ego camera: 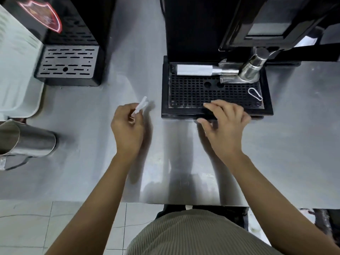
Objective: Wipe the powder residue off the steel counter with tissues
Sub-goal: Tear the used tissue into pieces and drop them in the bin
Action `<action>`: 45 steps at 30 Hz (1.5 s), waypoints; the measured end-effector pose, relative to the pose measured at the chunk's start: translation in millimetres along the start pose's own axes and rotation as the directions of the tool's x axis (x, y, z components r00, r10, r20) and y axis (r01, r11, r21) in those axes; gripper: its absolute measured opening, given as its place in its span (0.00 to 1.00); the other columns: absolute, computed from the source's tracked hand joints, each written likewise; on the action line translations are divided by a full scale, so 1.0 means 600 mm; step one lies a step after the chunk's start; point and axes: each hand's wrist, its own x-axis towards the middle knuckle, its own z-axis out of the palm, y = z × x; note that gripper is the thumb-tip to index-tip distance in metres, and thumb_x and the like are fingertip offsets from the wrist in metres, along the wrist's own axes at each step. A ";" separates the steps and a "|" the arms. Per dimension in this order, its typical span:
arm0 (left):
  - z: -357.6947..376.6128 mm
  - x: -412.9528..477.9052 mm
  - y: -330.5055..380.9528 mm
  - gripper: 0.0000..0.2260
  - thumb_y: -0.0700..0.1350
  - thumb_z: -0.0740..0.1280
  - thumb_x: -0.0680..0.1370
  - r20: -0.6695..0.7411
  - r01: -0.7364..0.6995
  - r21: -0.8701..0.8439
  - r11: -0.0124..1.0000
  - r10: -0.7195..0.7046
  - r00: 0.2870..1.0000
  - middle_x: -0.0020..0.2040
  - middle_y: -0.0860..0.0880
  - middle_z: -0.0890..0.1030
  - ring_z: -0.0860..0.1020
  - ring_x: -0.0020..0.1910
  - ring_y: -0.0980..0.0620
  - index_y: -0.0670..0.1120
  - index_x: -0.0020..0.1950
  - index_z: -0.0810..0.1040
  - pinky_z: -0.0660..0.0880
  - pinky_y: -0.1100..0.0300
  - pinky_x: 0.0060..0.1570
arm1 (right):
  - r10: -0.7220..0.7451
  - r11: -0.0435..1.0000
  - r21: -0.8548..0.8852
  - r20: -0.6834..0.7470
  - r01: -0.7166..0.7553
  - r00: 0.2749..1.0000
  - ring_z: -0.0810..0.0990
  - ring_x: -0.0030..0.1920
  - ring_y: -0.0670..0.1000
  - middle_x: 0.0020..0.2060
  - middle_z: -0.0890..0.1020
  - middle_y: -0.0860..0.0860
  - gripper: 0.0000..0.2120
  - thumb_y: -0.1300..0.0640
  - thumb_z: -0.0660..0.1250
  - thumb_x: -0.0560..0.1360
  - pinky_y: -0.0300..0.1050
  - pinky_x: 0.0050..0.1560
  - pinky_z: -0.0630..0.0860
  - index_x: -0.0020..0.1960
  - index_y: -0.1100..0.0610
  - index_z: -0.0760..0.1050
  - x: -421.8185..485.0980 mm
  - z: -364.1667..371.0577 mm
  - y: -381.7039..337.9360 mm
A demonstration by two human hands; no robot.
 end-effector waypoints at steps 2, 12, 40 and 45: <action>0.000 -0.028 -0.011 0.10 0.36 0.65 0.75 0.073 -0.131 0.144 0.981 0.121 0.990 0.45 0.49 0.78 0.76 0.44 0.52 0.45 0.53 0.82 0.71 0.64 0.47 | -0.021 1.000 0.022 -0.044 0.022 0.999 0.68 0.55 0.49 0.53 0.81 0.47 0.10 0.55 0.74 0.73 0.43 0.53 0.54 0.54 0.50 0.82 0.004 0.018 -0.003; 0.037 -0.096 0.012 0.07 0.38 0.65 0.77 0.530 -0.461 0.119 0.879 0.336 0.779 0.44 0.45 0.75 0.76 0.42 0.47 0.38 0.52 0.81 0.73 0.58 0.47 | 0.129 0.986 0.124 -0.120 -0.114 0.984 0.69 0.52 0.49 0.47 0.82 0.42 0.06 0.53 0.73 0.73 0.45 0.51 0.55 0.49 0.46 0.85 0.005 0.031 -0.006; -0.014 -0.178 -0.001 0.12 0.35 0.63 0.76 0.505 -0.150 0.024 0.988 0.117 0.855 0.49 0.49 0.79 0.78 0.48 0.55 0.43 0.53 0.83 0.71 0.71 0.53 | 0.225 0.893 0.358 0.170 -0.273 0.959 0.71 0.54 0.44 0.45 0.79 0.39 0.08 0.56 0.68 0.76 0.38 0.57 0.58 0.54 0.48 0.80 -0.100 -0.039 -0.071; -0.082 -0.140 -0.037 0.10 0.36 0.65 0.78 0.007 0.084 0.189 0.978 -0.087 0.996 0.47 0.52 0.75 0.75 0.43 0.58 0.44 0.55 0.82 0.64 0.81 0.45 | 0.162 0.855 0.463 0.186 -0.232 0.969 0.80 0.39 0.48 0.30 0.79 0.42 0.05 0.51 0.65 0.78 0.55 0.64 0.65 0.51 0.46 0.79 -0.102 -0.066 -0.049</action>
